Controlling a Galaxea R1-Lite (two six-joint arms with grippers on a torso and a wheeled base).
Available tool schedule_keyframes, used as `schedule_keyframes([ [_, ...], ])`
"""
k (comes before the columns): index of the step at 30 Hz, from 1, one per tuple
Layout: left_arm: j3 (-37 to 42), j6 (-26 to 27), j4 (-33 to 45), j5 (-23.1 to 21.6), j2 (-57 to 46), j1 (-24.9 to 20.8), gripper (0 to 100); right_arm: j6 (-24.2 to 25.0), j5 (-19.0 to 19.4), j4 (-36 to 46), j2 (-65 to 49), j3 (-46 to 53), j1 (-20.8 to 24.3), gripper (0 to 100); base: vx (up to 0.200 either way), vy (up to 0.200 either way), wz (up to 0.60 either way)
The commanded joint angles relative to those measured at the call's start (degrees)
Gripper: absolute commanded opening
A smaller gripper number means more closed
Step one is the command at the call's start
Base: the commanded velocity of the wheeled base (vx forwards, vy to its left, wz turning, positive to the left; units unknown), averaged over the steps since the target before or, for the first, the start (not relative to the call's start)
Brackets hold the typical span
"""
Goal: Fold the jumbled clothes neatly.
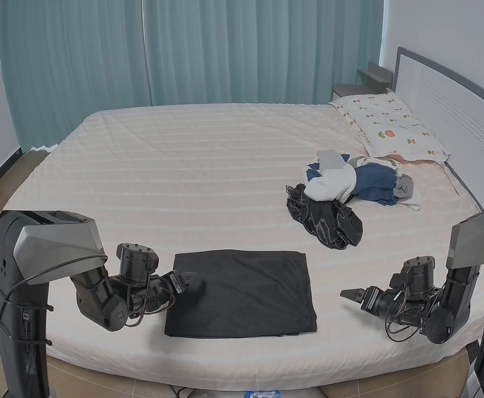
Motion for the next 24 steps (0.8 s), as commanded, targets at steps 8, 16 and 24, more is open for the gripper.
schedule_keyframes([
  [8, -2.2, -0.1, 0.2, 1.1, 2.5, -0.4, 0, 0.1, 0.0, 0.0, 0.0, -0.3, 0.0, 100, 0.0, 0.0, 0.0],
  [16, -1.0, -0.6, -0.5, 1.1, 2.0, -0.2, 0, 1.6, 0.0, 0.0, 0.1, -0.8, -0.4, 100, 0.0, 0.0, 0.0],
  [24, 0.7, -2.1, -0.6, 1.3, -1.0, 0.5, 0, 2.4, 0.0, 0.0, 0.1, -0.7, -0.3, 100, 0.0, 0.0, 0.0],
])
